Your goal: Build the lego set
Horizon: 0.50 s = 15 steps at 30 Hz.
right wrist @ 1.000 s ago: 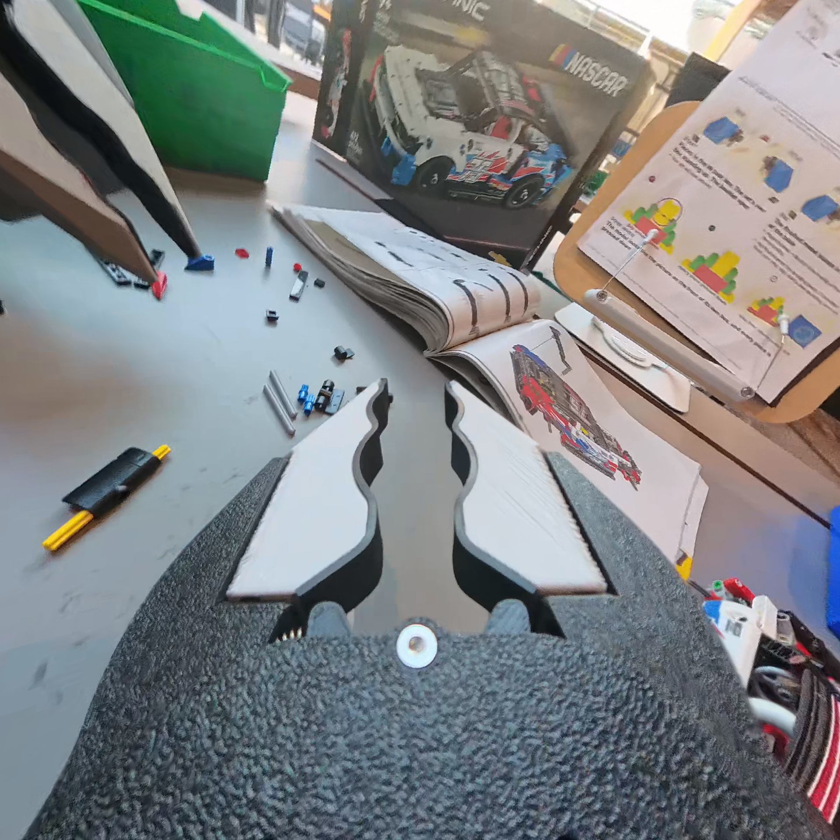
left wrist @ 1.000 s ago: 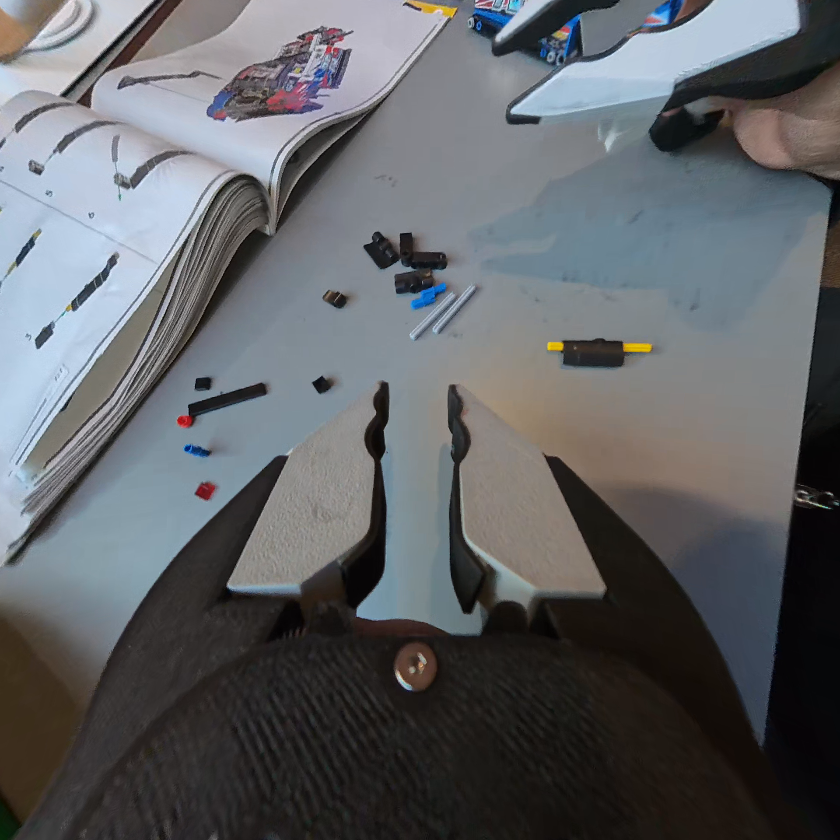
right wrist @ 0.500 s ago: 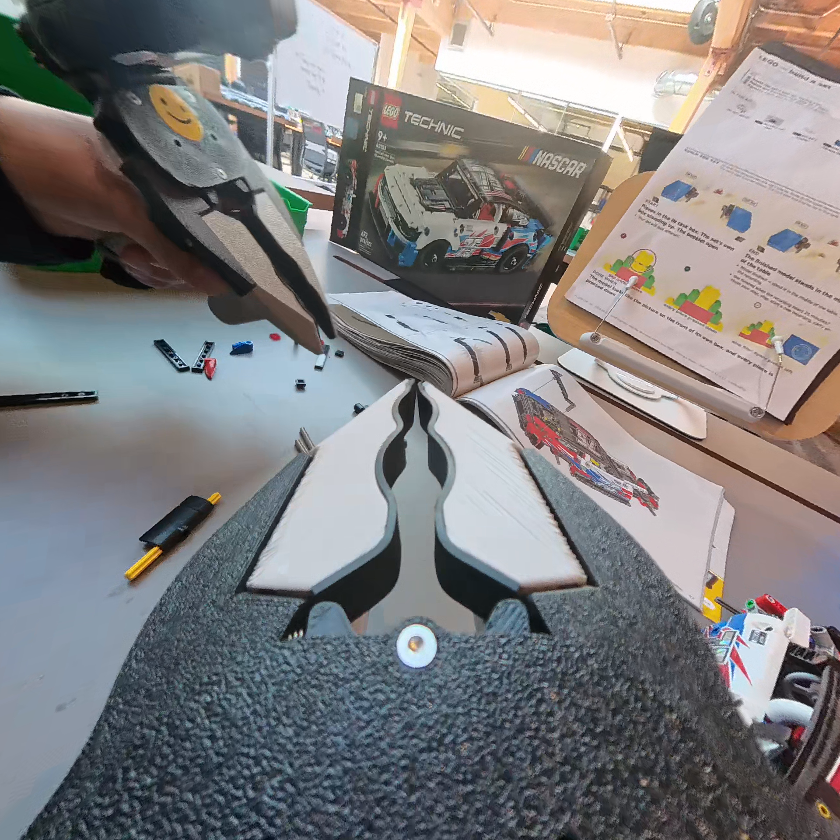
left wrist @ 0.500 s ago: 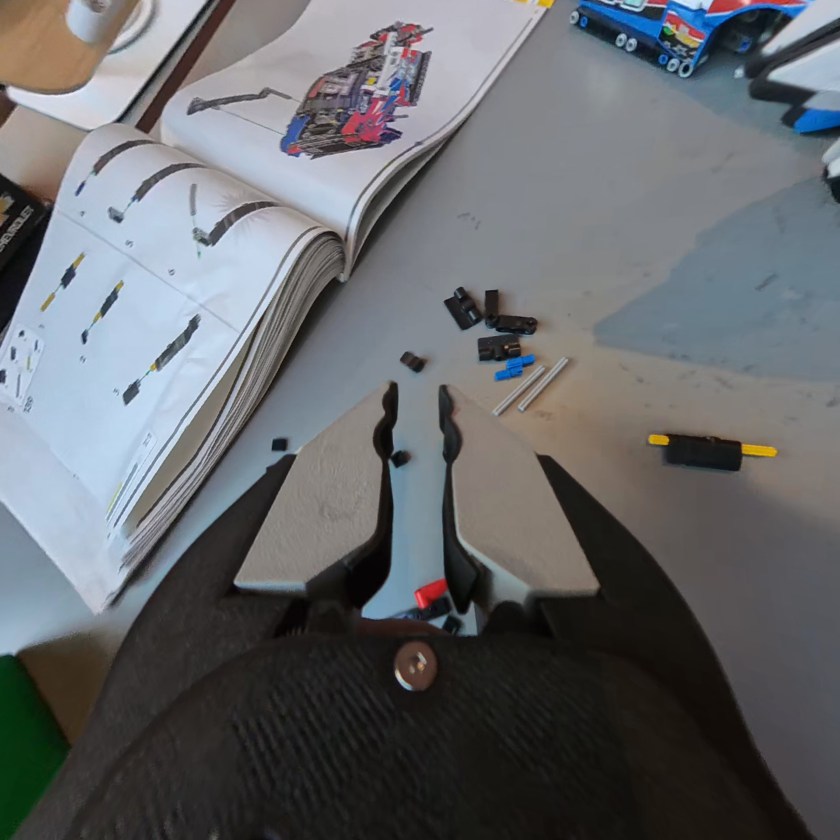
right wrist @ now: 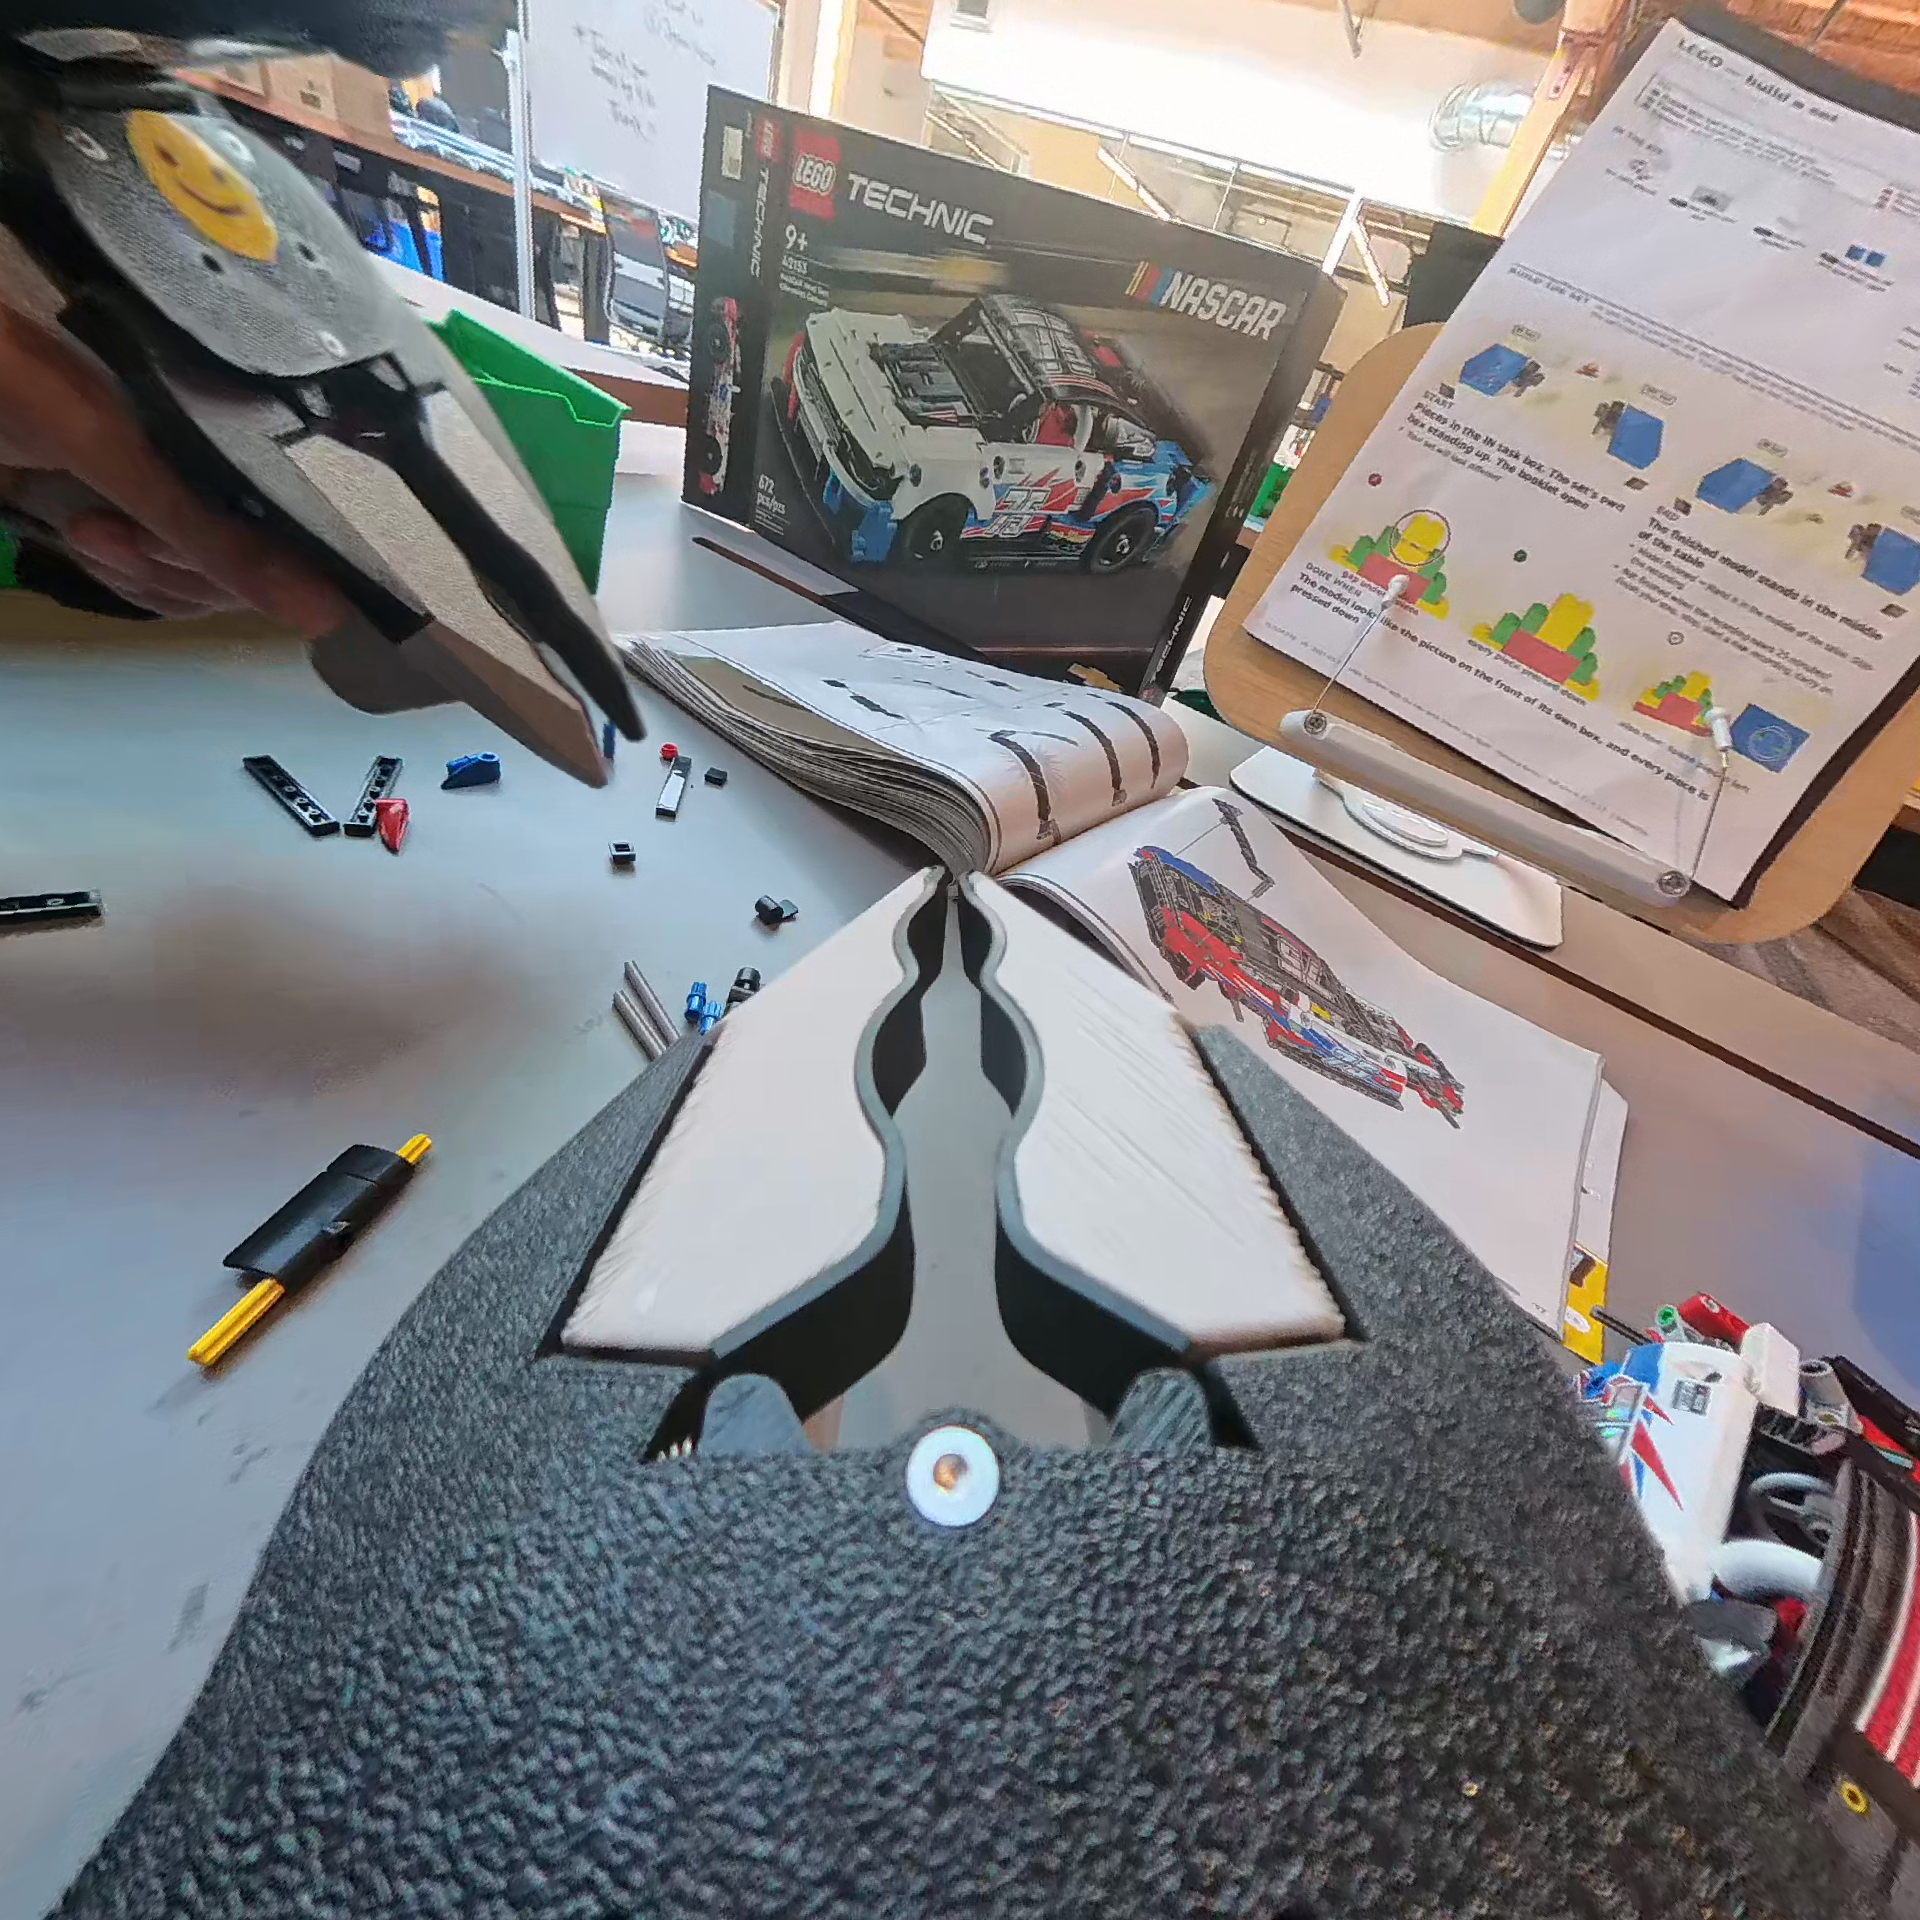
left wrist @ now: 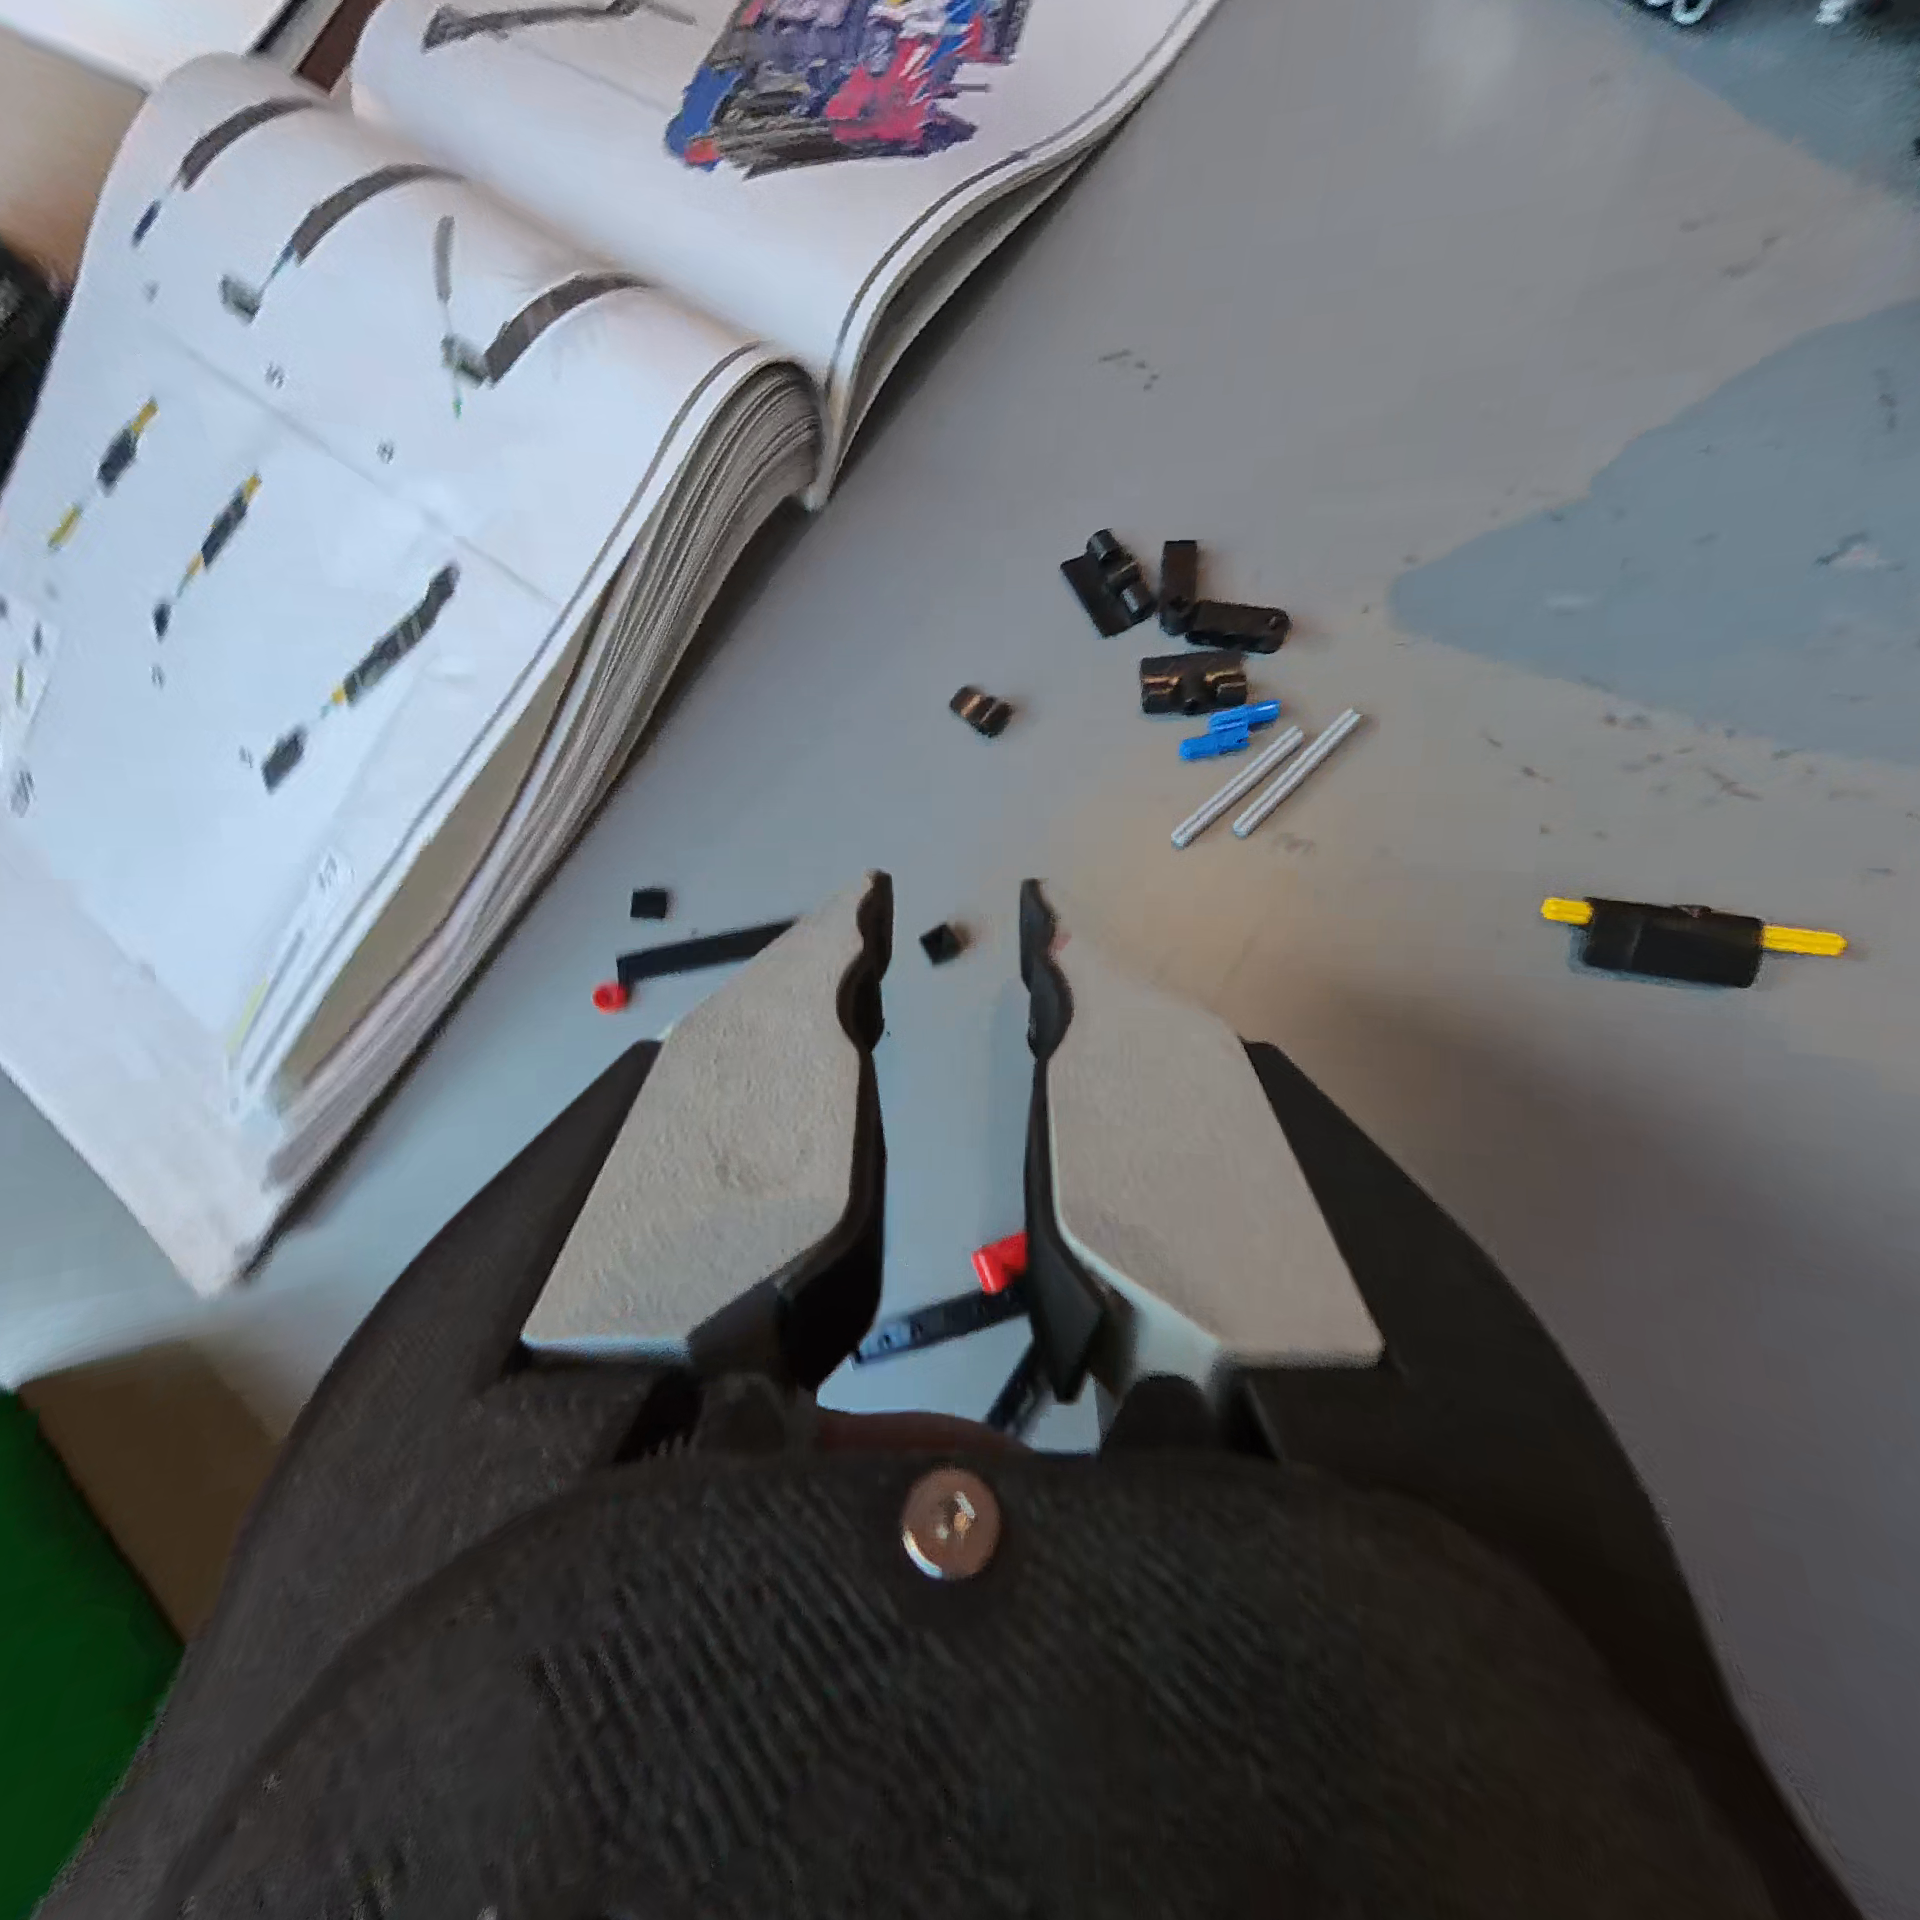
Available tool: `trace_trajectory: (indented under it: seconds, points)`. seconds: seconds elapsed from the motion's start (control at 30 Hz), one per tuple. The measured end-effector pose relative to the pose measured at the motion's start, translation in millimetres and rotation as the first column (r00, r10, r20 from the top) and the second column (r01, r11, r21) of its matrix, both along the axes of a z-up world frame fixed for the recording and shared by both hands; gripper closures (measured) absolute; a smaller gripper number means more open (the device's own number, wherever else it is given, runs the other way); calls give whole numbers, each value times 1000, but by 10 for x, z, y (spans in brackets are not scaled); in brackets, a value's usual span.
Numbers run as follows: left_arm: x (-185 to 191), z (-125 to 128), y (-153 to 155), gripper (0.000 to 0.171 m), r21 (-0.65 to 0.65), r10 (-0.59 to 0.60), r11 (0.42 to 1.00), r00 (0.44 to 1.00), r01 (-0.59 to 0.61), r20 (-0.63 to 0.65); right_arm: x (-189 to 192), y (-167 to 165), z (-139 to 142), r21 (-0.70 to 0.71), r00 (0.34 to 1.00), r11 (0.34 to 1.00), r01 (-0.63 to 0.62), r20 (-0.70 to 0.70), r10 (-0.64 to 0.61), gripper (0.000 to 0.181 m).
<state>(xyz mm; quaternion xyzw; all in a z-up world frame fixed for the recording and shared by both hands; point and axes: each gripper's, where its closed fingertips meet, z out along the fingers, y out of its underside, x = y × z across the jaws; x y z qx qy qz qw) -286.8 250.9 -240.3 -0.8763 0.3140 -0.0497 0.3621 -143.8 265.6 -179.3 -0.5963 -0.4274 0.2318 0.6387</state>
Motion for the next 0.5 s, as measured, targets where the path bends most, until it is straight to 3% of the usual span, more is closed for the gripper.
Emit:
trace_trajectory:
  seconds: [0.2, 0.3, 0.5]
  points:
    - [294, -206, 259, 158, -29, -258, 966, 958, 257, -127, -15, -9, -33, -7, 1000, 1000, -5, 17, 5, 176]
    - [255, -322, 385, 157, -81, -281, 959, 944, 270, -172, -30, -25, -42, -4, 1000, 1000, -12, 25, 12, 175]
    - [308, -423, 403, 160, -152, -333, 938, 934, 313, -132, -41, -36, -44, -14, 999, 1000, -26, 20, 26, 175]
